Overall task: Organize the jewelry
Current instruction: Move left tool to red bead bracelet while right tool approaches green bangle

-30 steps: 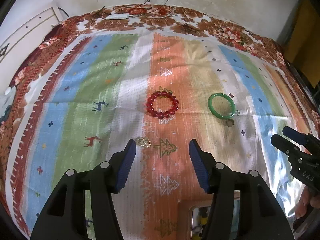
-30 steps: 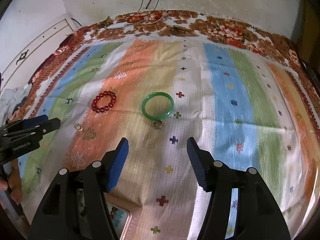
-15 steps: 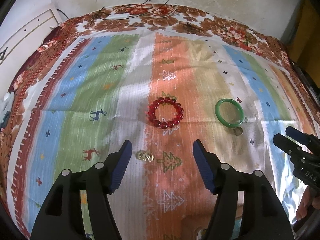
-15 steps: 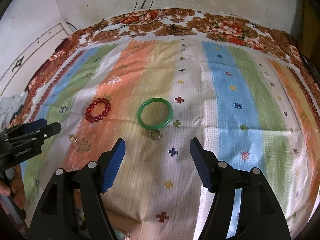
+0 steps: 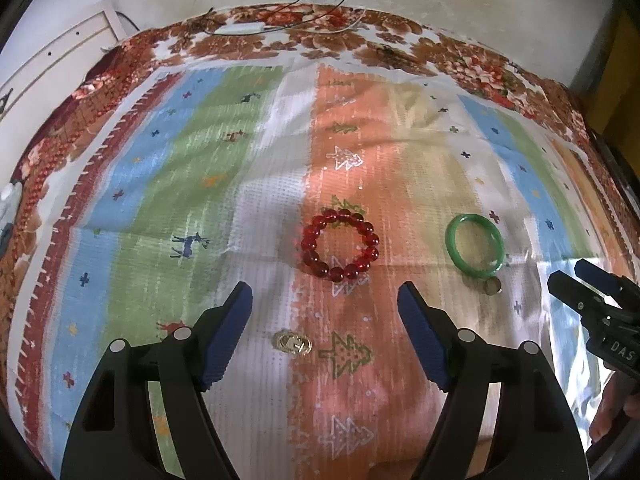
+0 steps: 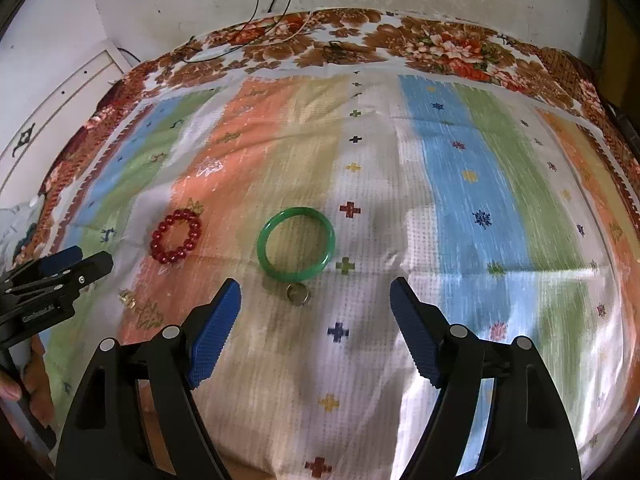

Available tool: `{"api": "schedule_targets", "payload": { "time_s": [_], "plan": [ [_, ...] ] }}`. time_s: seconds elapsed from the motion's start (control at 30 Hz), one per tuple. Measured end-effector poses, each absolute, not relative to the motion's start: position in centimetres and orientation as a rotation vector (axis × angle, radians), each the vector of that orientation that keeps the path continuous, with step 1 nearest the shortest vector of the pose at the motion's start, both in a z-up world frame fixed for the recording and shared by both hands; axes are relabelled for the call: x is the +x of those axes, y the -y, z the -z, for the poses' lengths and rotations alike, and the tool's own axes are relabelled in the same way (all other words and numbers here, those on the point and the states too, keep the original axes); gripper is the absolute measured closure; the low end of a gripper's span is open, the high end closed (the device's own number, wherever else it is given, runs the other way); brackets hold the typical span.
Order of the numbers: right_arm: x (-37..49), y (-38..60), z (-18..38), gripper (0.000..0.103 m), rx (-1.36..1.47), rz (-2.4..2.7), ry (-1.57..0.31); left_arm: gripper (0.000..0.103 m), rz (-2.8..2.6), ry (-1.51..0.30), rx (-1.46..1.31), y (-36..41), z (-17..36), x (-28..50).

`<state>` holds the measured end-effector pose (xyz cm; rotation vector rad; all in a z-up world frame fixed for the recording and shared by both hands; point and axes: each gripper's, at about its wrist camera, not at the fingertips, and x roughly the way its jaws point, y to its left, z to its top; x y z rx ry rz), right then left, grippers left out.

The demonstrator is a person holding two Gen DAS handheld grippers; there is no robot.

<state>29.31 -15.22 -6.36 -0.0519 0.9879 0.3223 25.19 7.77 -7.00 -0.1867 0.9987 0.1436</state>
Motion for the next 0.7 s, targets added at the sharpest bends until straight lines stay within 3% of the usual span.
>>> {"api": "schedule_targets", "payload": {
  "time_s": [0.7],
  "plan": [
    [33.9,15.1,10.3,0.026,-0.043,-0.259,-1.076,0.029,-0.188,-1.066,-0.151,-8.9,10.5,29.6]
  ]
}}
